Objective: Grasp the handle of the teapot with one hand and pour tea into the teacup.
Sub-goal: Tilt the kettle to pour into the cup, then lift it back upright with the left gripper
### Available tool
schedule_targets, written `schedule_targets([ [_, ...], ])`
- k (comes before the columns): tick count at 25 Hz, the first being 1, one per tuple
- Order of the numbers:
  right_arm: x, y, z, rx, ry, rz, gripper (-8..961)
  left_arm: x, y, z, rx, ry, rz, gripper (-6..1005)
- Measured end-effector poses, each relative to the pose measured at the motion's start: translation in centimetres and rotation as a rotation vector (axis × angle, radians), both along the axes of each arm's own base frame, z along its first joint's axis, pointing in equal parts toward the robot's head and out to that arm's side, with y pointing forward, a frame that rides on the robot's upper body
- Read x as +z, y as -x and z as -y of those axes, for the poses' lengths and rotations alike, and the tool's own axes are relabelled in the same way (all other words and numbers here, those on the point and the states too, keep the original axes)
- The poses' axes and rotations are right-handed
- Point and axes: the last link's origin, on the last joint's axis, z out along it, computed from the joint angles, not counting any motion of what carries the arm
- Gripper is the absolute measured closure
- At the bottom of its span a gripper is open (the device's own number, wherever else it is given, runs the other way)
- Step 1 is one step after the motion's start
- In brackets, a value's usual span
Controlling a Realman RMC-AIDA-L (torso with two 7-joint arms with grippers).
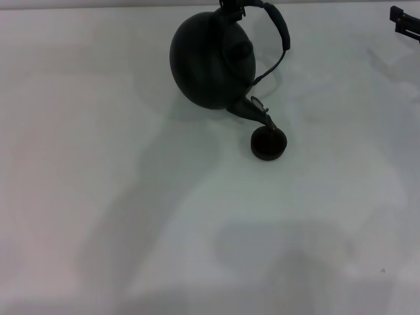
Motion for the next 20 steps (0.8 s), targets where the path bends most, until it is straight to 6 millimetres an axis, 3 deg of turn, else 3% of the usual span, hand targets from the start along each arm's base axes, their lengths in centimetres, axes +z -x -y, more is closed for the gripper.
schedule_targets([
  [20,-0.02,-0.22,-0.13,-0.013,-0.003,0.006,125,-0.74,0.42,0.19,0.030,-0.010,0.035,836],
])
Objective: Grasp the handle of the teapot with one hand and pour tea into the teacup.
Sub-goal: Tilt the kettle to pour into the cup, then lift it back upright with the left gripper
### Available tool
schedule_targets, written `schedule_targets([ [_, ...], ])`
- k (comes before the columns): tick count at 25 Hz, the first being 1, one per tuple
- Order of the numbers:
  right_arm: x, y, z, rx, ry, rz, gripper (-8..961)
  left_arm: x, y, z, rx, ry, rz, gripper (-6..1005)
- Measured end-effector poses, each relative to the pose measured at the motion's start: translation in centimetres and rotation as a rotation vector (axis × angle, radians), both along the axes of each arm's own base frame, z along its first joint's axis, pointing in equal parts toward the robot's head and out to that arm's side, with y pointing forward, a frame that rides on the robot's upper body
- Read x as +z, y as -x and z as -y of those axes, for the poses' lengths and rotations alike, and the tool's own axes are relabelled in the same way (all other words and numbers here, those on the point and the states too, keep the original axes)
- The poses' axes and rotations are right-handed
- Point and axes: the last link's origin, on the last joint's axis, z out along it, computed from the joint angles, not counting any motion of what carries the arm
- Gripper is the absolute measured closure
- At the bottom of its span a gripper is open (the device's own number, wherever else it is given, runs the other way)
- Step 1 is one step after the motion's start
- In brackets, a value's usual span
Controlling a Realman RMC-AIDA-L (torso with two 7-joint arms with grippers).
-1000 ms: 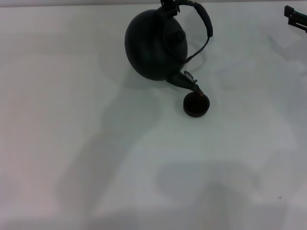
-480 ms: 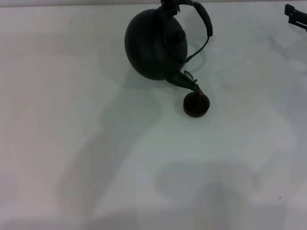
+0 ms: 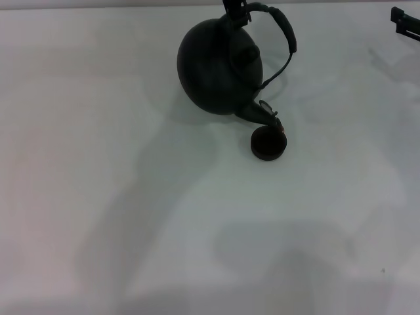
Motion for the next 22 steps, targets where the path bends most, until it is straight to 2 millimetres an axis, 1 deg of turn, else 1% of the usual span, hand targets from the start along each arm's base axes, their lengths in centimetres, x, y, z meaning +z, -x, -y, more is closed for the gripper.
schedule_targets([
  [10,0.5,-0.7,-0.3,-0.044,-0.029,0.028,125,0.1,0.1,-0.1,0.029,-0.011,0.026,837],
  [16,1.7,-1.8,-0.5,-0.099,-0.078,0.049,125,0.2,0.0,-0.2,0.053,-0.030,0.058,837],
  [18,2.1,-2.1,-0.6,-0.111,-0.089,0.047,125,0.7,0.3,-0.7,0.080,-0.057,0.095,837],
  [22,2.4,-2.1,-1.0,-0.113,-0.097,0.051,125,2.5,2.0,-1.9,0.143,-0.128,0.184,837],
])
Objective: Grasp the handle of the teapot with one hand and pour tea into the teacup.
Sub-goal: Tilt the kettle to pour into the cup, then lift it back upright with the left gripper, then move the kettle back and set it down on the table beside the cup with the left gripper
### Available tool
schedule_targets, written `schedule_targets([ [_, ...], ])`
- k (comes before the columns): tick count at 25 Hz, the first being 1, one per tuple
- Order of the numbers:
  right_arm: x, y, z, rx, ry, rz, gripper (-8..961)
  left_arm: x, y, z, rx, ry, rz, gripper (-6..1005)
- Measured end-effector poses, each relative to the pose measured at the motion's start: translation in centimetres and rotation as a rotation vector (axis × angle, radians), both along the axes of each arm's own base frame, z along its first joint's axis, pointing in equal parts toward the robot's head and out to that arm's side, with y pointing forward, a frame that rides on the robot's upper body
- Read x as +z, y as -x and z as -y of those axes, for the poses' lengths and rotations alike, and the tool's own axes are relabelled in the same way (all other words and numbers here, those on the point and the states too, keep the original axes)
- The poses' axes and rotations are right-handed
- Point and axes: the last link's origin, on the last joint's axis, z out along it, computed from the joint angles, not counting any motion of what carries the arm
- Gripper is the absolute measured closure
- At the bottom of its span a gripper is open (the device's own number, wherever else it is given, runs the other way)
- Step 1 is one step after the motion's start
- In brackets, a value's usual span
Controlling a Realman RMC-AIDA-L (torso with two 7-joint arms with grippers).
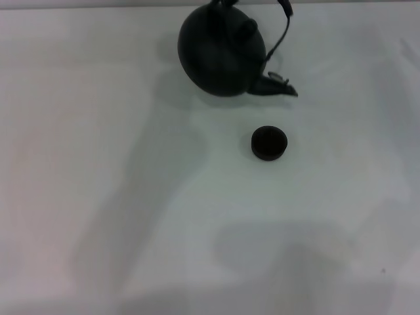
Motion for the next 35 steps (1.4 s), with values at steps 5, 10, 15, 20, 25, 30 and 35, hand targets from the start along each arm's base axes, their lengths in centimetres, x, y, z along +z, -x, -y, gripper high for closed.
schedule_targets([
  [5,0.1,0.2,-0.4,-0.002,-0.006,0.007,125,2.4,2.3,-1.4,0.047,-0.097,0.157,837],
  [10,0.0,0.6,-0.8,0.007,-0.005,0.004,124,4.7,4.6,-2.2,0.043,-0.193,0.354,838],
  [15,-0.1,0.9,-0.9,0.012,-0.002,0.002,124,6.7,7.4,-1.8,-0.027,-0.255,0.569,839],
  [20,-0.5,1.0,-0.9,0.011,0.005,-0.006,124,8.8,10.5,0.1,-0.097,-0.308,0.779,841],
  [25,-0.7,1.0,-0.8,0.007,0.012,-0.014,124,10.7,14.0,2.4,-0.104,-0.358,0.856,846],
  [30,-1.6,1.2,-0.8,0.005,0.030,-0.027,124,12.2,17.4,5.0,-0.092,-0.391,0.860,852],
  [35,-2.9,1.6,-0.7,0.014,0.064,-0.023,124,13.3,20.8,7.3,-0.053,-0.443,0.870,856],
])
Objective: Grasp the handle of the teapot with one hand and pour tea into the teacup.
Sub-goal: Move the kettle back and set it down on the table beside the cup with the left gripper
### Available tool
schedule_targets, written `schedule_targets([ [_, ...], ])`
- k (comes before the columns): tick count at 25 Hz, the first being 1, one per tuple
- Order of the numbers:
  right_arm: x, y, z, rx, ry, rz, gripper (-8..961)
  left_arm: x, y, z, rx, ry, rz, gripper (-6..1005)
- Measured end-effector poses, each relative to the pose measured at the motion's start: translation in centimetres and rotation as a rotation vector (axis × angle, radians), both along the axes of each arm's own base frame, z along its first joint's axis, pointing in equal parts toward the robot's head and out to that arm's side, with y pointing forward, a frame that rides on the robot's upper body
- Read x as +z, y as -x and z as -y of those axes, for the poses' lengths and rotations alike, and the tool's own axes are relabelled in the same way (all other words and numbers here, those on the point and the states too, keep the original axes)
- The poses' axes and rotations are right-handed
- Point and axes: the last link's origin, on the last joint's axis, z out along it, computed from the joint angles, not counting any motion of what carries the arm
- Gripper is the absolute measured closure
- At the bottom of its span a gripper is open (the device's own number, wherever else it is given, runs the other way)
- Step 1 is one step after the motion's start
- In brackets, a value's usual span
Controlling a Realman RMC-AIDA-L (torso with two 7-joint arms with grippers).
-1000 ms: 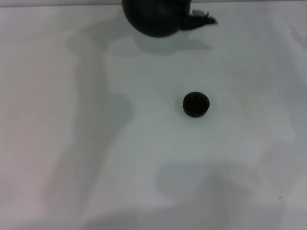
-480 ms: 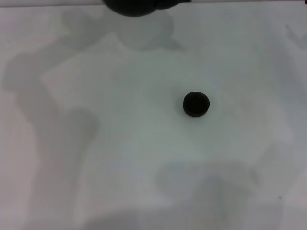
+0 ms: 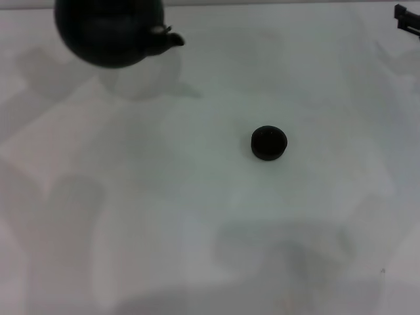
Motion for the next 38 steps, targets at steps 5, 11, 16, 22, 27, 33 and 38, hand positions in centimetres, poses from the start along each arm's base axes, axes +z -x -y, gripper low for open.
schedule_targets([
  [5,-0.7,0.1,0.0,-0.007,0.013,-0.007,124,0.4,2.6,2.7,-0.008,-0.032,0.014,857],
  [11,-1.6,0.2,0.1,-0.012,0.031,-0.015,124,0.3,5.2,5.4,0.014,-0.040,0.013,857],
  [16,-2.1,0.0,0.3,-0.021,0.041,-0.020,124,0.2,7.1,7.6,0.036,-0.053,0.016,856],
  [22,-2.4,-0.1,0.5,-0.023,0.053,-0.017,124,-0.5,8.9,9.6,0.063,-0.055,0.009,856],
  [27,-2.8,0.0,0.4,-0.023,0.063,-0.016,124,-0.9,10.1,11.0,0.084,-0.067,0.003,857],
  [33,-2.8,-0.3,0.7,-0.033,0.064,-0.015,124,-1.2,11.2,12.0,0.117,-0.075,0.002,857],
  [38,-2.8,-0.4,0.6,-0.037,0.063,-0.010,125,-1.5,12.2,12.6,0.148,-0.085,-0.011,856],
])
